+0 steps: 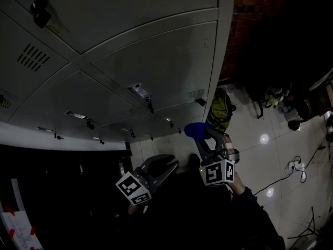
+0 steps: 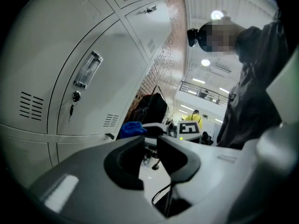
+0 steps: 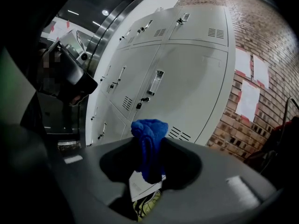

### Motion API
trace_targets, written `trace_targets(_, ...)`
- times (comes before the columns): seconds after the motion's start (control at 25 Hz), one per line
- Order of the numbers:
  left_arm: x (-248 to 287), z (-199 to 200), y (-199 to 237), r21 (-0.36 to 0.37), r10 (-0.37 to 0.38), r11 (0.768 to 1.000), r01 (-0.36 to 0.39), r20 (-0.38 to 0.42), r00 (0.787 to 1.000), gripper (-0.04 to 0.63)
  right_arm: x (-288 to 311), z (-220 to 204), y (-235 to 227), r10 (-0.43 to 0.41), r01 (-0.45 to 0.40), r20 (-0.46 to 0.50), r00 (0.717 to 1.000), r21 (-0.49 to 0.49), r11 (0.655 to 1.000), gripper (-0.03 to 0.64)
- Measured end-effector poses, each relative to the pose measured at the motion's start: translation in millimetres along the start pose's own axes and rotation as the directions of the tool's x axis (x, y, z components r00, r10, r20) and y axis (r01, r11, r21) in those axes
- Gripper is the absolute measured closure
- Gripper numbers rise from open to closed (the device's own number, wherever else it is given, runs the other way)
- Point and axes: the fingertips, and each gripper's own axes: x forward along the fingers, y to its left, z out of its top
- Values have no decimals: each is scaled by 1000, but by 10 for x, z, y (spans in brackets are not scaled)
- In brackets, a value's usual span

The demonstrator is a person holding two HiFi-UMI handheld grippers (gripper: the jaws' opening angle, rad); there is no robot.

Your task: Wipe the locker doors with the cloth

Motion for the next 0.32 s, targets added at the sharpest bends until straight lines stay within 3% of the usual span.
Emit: trace_targets(0.32, -17, -76, 46, 15, 8, 1000, -8, -1, 1000, 523, -41, 53, -48, -5, 5, 2, 1000, 17, 1000, 491)
